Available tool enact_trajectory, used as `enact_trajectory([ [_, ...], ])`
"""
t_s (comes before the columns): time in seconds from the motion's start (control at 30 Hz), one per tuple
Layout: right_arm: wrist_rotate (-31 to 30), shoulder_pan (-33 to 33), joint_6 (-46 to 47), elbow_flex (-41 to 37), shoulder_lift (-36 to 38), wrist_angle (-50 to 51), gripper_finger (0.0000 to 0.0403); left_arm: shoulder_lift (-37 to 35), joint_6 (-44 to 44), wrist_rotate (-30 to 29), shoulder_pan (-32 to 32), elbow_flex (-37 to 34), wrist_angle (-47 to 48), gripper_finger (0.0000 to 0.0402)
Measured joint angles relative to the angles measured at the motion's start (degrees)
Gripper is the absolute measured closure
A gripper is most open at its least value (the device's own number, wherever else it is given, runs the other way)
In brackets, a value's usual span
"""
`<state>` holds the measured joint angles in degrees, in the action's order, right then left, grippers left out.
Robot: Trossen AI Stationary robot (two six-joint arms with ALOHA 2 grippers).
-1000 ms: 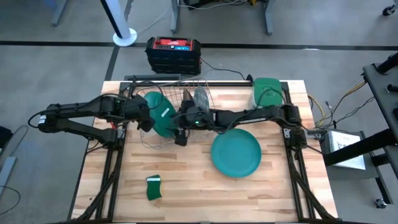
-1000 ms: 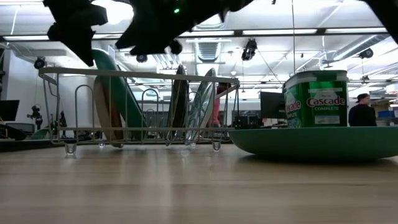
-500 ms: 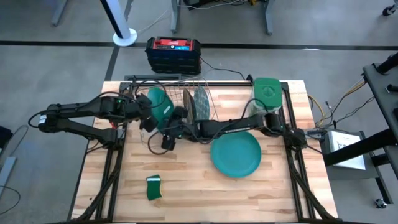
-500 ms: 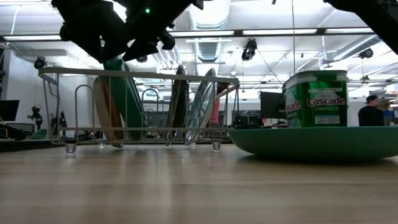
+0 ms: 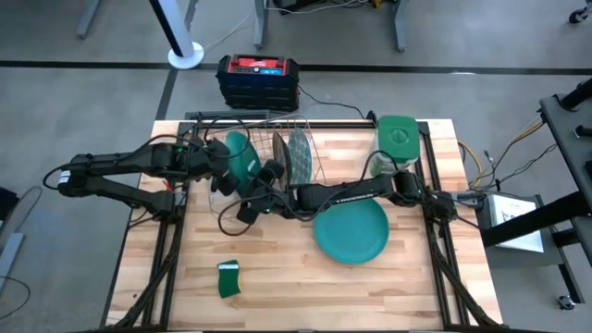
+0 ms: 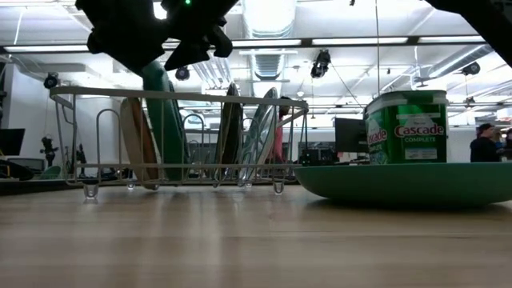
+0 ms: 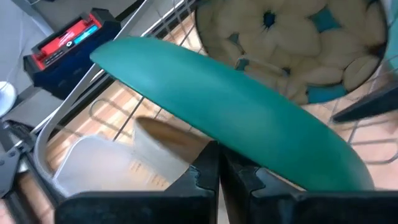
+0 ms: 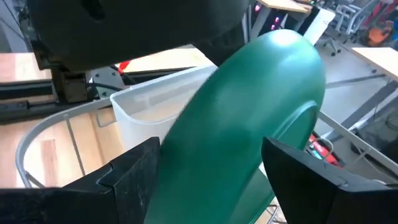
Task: Sort dishes
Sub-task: Put the green plate on the dish rack
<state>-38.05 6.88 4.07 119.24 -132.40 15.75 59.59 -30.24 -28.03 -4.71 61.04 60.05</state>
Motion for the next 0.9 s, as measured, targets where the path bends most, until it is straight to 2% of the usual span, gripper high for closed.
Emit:
enact_trajectory([
  [0.33,-10.22,1.37,-0.81,0.02,0.02,2.63,0.0151,0.97,1.25,0.08,0.01,0.02,-4.11,0.0401],
  [0.57,-10.31,-0.12,2.88,0.35,0.36,4.47,0.0182,2.65,1.27,0.09,0.02,0.02,-4.35,0.0401],
  [0.9,-10.91,-0.12,2.37,1.98,1.07,8.02,0.0269,2.5,2.03,0.07,0.0,0.02,-3.88,0.0401],
])
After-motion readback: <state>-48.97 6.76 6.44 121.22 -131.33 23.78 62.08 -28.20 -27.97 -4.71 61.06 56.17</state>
